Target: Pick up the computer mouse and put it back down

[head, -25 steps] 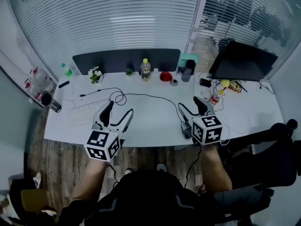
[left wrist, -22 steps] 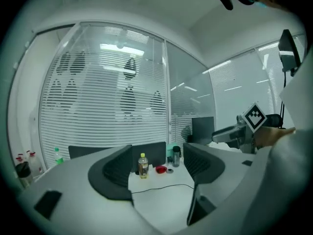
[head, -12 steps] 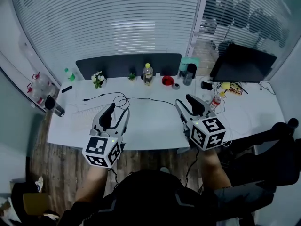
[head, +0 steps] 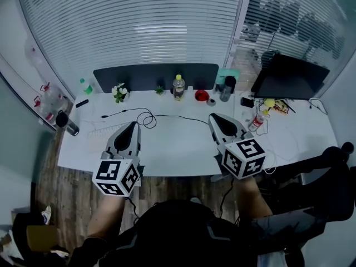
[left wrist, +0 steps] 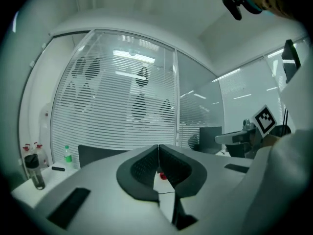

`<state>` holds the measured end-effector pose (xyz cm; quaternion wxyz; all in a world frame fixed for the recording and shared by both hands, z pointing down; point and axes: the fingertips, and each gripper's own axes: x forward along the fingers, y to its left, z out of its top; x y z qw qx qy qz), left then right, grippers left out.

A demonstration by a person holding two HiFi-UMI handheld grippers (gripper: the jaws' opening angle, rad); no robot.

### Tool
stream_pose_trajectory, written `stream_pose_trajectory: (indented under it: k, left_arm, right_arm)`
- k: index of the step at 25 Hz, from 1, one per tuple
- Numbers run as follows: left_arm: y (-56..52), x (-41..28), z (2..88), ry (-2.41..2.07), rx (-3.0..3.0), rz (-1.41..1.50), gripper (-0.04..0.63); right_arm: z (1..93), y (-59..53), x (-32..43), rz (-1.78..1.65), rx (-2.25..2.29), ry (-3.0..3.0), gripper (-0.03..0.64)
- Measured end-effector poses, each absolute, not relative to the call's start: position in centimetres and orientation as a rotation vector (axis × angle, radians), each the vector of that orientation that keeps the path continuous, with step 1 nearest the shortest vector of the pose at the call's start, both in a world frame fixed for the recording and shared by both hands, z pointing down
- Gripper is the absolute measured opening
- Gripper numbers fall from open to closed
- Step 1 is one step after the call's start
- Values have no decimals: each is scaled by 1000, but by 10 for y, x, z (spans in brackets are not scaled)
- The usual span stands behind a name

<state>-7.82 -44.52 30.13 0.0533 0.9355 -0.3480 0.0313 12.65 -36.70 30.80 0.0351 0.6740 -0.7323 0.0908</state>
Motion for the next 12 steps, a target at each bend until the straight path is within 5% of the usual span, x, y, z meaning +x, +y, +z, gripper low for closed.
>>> stream_pose_trajectory:
  k: [12]
  left_arm:
    - [-451,-103,311,-1059,2741,100,29]
  right_arm:
    - [320,-373,122,313,2049,-2238,-2]
